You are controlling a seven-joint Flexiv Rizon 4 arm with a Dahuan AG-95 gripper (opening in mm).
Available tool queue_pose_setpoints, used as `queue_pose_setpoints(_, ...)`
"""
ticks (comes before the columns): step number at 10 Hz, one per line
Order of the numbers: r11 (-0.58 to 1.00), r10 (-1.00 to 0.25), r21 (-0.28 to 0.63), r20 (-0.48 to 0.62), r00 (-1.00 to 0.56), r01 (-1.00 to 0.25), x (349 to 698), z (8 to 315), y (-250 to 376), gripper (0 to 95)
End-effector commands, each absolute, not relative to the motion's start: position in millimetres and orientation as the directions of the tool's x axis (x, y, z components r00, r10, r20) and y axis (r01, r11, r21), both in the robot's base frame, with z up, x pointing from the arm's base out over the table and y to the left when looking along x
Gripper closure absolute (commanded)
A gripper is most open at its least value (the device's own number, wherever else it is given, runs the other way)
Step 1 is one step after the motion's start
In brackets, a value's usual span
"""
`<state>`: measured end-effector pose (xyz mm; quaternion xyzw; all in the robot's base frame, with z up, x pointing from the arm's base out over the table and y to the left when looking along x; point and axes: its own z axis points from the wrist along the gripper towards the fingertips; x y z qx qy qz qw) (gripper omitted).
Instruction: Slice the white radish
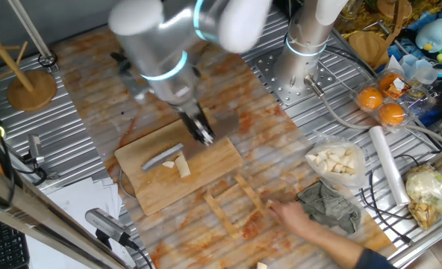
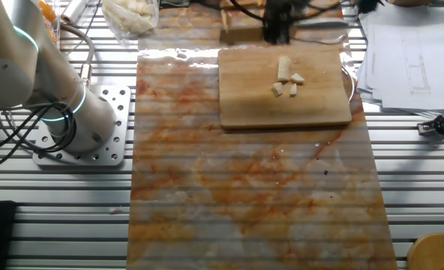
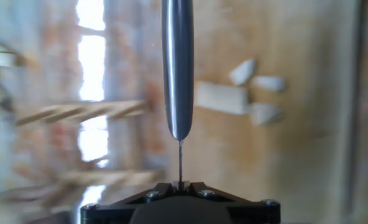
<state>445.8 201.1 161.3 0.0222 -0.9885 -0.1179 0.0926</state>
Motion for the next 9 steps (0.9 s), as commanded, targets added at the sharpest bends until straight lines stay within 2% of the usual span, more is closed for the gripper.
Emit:
queue_pose_setpoints(1,0.970,-0.018,0.244,0.148,-0.989,0.019,432,159,240,95.0)
queue_pose_setpoints(5,0.972,-0.021,0.236,0.133,-0.991,0.011,434,148,245,95.0)
queue_pose_setpoints(9,0.973,-0.014,0.229,0.125,-0.992,0.015,442,120,252,95.0)
